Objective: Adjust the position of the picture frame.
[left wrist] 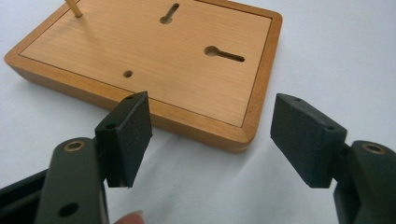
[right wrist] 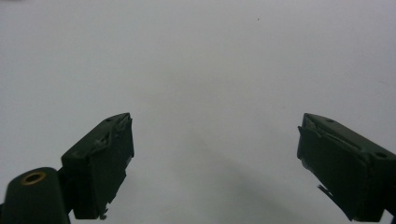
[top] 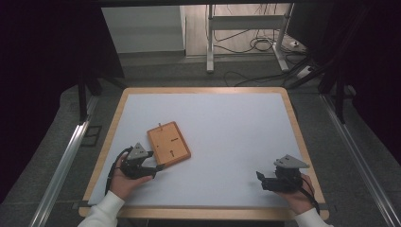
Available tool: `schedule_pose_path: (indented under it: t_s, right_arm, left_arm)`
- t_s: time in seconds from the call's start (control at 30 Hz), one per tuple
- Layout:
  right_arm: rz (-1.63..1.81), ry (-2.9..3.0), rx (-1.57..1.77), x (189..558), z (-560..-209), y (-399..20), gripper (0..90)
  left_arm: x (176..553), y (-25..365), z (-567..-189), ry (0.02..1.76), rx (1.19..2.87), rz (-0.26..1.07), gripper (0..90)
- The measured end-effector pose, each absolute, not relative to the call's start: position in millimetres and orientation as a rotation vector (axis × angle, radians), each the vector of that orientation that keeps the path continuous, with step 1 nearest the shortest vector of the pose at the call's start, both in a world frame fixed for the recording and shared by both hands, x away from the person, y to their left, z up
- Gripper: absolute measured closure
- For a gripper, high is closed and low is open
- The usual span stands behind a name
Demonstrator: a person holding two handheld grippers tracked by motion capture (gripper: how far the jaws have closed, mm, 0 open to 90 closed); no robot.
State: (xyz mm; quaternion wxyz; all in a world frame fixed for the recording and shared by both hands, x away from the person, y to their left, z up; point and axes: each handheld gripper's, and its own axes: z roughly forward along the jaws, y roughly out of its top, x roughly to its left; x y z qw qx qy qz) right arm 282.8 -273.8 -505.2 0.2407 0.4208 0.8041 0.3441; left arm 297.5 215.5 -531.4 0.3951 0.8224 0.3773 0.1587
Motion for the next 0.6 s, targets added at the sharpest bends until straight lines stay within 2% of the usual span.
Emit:
schedule_pose_path:
  t_s: [0.6]
  right_arm:
    - [0.896,2.226,1.125,282.0,-509.1,-272.7,11.8]
  left_arm:
    - [298.0,219.4,-530.5,0.986,2.077,0.407,24.8]
